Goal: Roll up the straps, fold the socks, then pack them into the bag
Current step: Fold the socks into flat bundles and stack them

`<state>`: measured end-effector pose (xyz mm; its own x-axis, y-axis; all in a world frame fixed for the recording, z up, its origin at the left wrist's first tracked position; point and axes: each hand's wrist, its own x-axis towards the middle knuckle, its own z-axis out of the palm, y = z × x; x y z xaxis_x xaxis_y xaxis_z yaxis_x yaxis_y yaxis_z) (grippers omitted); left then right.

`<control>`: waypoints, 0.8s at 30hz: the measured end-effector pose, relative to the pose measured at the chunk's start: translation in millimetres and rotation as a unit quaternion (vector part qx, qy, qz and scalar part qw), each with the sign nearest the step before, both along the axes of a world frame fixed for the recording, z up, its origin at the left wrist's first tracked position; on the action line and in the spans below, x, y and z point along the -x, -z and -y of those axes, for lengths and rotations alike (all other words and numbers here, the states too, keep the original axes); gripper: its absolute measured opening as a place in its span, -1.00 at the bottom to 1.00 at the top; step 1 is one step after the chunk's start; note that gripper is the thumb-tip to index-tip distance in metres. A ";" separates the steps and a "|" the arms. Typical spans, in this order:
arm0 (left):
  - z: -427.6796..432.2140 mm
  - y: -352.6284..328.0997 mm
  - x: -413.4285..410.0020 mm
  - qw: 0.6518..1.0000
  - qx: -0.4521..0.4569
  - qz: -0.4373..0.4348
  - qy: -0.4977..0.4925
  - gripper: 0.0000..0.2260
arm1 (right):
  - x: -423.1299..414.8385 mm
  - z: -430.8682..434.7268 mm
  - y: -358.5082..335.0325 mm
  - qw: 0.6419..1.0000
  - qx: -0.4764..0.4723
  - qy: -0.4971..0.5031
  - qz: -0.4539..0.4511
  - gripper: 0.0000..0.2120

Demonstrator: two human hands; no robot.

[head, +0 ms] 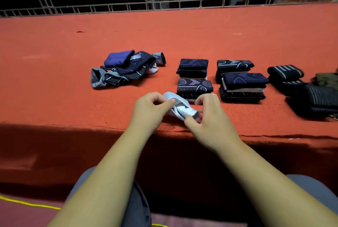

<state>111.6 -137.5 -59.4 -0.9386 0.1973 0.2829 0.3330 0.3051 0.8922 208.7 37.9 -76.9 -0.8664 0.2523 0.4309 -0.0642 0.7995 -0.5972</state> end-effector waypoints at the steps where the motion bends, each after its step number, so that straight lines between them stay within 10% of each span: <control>1: -2.6 -1.4 -2.7 1.000 -0.007 0.010 0.007 -0.77 | -2.3 -1.6 -0.9 0.999 -0.029 0.011 -0.008 -0.67; 10: -17.0 -7.2 -17.5 0.986 -0.095 0.125 0.056 -0.83 | -17.0 -24.0 4.3 1.000 -0.011 0.016 -0.015 -0.73; 24: 16.1 -10.5 27.5 0.828 -0.421 0.369 -0.022 -0.84 | -24.3 -69.1 -8.0 0.976 0.186 0.112 -0.027 -0.74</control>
<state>84.2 -153.7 -48.8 -0.9180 0.1830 -0.3519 -0.3935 -0.5319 0.7498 233.0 106.9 -68.9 -0.7503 0.5807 0.3161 0.0488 0.5254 -0.8495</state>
